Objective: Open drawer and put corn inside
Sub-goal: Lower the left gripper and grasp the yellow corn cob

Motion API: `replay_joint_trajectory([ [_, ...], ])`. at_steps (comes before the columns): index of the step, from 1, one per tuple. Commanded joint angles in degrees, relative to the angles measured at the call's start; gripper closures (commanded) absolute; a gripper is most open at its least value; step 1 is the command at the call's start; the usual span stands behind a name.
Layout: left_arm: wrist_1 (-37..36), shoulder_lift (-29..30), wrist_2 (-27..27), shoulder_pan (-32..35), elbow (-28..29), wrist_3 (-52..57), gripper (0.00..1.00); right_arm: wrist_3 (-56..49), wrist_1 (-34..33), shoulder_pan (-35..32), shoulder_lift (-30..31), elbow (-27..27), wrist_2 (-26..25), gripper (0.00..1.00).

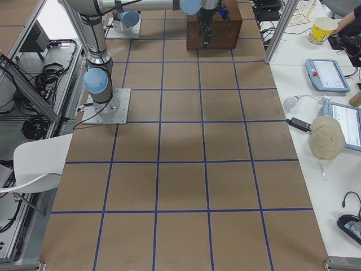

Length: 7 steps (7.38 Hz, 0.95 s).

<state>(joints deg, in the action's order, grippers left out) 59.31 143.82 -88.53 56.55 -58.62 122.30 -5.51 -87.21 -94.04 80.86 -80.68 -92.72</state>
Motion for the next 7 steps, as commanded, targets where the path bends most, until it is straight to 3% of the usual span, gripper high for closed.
replay_joint_trajectory([
  [1, 0.1, -0.2, 0.0, 0.0, 0.0, 0.0, 1.0, 0.0, -0.1, 0.0, 0.0, 0.0, 0.0, 0.0],
  [7, 0.3, -0.7, 0.3, 0.1, -0.1, -0.4, 1.0, 0.0, 0.0, 0.0, 0.0, 0.0, 0.0, 0.0],
])
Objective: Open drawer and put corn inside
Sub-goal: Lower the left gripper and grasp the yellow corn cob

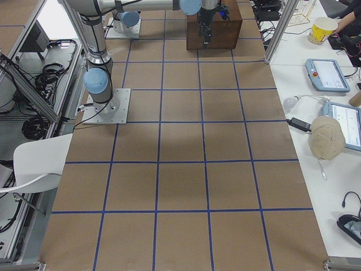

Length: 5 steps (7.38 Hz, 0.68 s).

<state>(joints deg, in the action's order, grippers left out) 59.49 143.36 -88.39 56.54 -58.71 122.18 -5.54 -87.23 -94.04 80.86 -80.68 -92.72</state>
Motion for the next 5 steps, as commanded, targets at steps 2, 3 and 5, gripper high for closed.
replay_joint_trajectory([
  [2, 0.2, -0.5, 0.4, 0.1, 0.0, -0.3, 1.0, 0.0, 0.0, 0.0, 0.0, 0.0, 0.0, 0.0],
  [3, 0.8, -1.9, 0.5, 0.1, 0.0, -0.9, 1.0, 0.0, 0.0, 0.0, 0.0, 0.0, 0.0, 0.0],
  [5, 6.0, -6.5, 0.8, 0.8, 0.0, -6.3, 1.0, 0.0, 0.0, 0.0, 0.0, 0.0, 0.0, 0.0],
])
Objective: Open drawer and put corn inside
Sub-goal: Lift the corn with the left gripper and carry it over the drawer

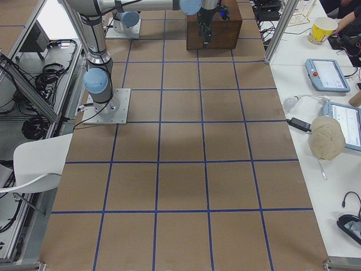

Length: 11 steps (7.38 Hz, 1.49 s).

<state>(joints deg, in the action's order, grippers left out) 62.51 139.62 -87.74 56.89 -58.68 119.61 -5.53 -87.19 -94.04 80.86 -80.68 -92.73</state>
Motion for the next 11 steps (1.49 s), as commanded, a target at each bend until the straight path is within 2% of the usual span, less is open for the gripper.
replay_joint_trajectory([
  [1, 5.6, -5.1, -0.4, 1.0, 0.0, -7.3, 1.0, 0.0, 0.0, 0.0, 0.0, 0.0, 0.0, 0.0],
  [4, 19.0, -14.3, -0.7, 4.5, -0.1, -24.7, 1.0, 0.0, 0.0, 0.0, 0.0, 0.0, 0.0, 0.0],
  [7, 22.7, -18.3, -0.9, 7.3, -0.9, -48.0, 1.0, 0.0, 0.0, 0.0, 0.0, 0.0, 0.0, 0.0],
  [10, 22.4, -20.1, -3.1, 11.9, -4.1, -68.3, 1.0, 0.0, 0.0, 0.0, 0.0, 0.0, 0.0, 0.0],
  [11, 22.0, -20.7, -3.4, 12.9, -5.2, -71.8, 1.0, 0.0, 0.0, 0.0, 0.0, 0.0, 0.0, 0.0],
])
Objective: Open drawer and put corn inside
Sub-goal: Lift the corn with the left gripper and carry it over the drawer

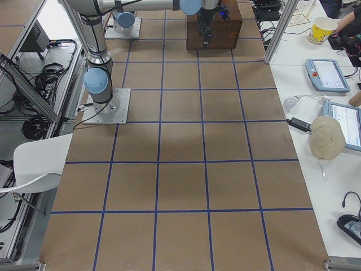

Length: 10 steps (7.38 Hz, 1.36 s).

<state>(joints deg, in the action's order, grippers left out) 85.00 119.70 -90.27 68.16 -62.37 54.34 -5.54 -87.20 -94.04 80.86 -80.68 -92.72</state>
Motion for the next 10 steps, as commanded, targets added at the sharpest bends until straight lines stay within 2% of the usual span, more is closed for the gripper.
replay_joint_trajectory([
  [1, -0.5, -0.8, -1.0, 1.8, -1.8, -9.1, 1.0, 0.0, -0.1, 0.0, 0.0, 0.0, 0.0, 0.0],
  [7, -0.5, -1.1, -1.0, 3.3, -2.4, -32.6, 1.0, 0.1, 0.0, 0.0, 0.0, 0.0, 0.0, 0.0],
  [10, -0.5, -2.0, -1.4, 4.8, -3.2, -36.9, 1.0, 0.0, 0.0, 0.0, 0.0, 0.0, 0.0, 0.0],
])
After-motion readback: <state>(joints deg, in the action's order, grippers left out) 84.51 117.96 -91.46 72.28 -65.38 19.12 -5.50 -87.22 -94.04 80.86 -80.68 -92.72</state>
